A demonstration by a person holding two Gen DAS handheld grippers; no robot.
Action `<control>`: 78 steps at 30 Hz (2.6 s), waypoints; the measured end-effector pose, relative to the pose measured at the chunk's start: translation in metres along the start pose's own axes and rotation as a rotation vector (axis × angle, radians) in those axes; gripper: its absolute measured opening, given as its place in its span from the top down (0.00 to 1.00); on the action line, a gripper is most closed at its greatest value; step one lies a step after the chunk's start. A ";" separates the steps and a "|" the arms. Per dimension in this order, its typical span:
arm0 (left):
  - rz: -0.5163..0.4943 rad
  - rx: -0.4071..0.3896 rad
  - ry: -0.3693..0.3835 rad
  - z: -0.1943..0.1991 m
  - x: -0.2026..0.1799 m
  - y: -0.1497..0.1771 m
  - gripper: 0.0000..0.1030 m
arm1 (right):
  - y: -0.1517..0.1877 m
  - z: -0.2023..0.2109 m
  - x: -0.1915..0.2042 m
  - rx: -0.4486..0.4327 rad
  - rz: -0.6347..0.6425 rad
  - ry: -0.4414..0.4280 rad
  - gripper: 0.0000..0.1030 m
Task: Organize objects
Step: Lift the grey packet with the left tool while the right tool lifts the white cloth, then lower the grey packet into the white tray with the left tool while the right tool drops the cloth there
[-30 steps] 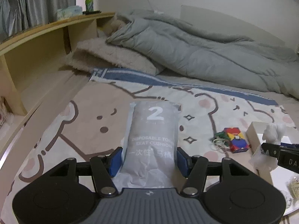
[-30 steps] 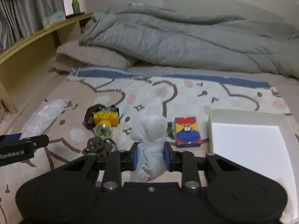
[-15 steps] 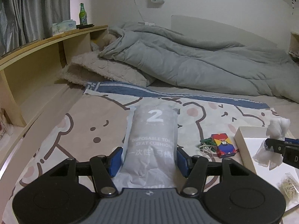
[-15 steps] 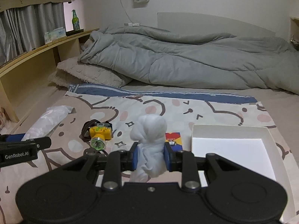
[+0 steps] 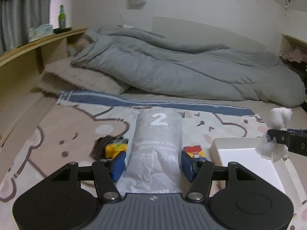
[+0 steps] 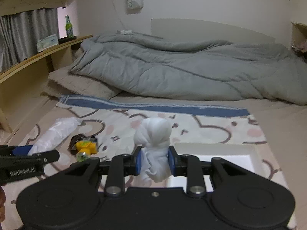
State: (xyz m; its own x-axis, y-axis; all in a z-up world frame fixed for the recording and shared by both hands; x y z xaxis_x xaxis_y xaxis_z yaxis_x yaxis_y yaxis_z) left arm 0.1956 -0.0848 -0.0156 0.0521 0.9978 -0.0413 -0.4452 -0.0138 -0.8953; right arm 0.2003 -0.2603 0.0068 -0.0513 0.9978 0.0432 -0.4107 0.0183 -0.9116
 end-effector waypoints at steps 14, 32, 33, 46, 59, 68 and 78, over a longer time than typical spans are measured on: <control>0.051 0.054 0.180 -0.045 -0.110 -0.004 0.41 | 0.004 -0.035 -0.079 0.059 0.008 0.110 0.72; 0.076 0.293 0.265 -0.100 -0.195 0.096 0.41 | 0.118 -0.075 -0.157 0.377 -0.069 0.141 0.72; 0.073 0.297 0.256 -0.101 -0.196 0.099 0.41 | 0.121 -0.076 -0.158 0.383 -0.071 0.145 0.72; 0.115 0.319 0.201 -0.109 -0.188 0.114 0.24 | 0.131 -0.082 -0.173 0.383 -0.100 0.215 0.49; -0.098 0.389 0.249 -0.106 -0.195 0.119 0.24 | 0.134 -0.073 -0.180 0.398 -0.104 0.204 0.52; -0.251 0.516 0.334 -0.109 -0.193 0.143 0.22 | 0.140 -0.071 -0.185 0.421 -0.138 0.197 0.66; -0.294 0.494 0.202 -0.144 -0.185 0.166 0.14 | 0.144 -0.073 -0.228 0.351 -0.319 0.350 0.73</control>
State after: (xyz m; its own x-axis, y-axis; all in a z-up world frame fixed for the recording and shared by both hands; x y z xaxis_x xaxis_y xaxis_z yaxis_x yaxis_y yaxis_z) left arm 0.2407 -0.2807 -0.2203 0.3830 0.9224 0.0496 -0.7458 0.3405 -0.5727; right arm 0.2188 -0.4801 -0.1642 0.4034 0.9094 0.1012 -0.6364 0.3583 -0.6831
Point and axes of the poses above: each gripper's, at about its wrist camera, not at the fingertips, and z roughly against the way its jaws point, x to its left, y to its underside, the point moved 9 cm from there along -z, roughly the way its jaws point, and after that the axes turned 12 degrees about -x, right-handed, at the moved point
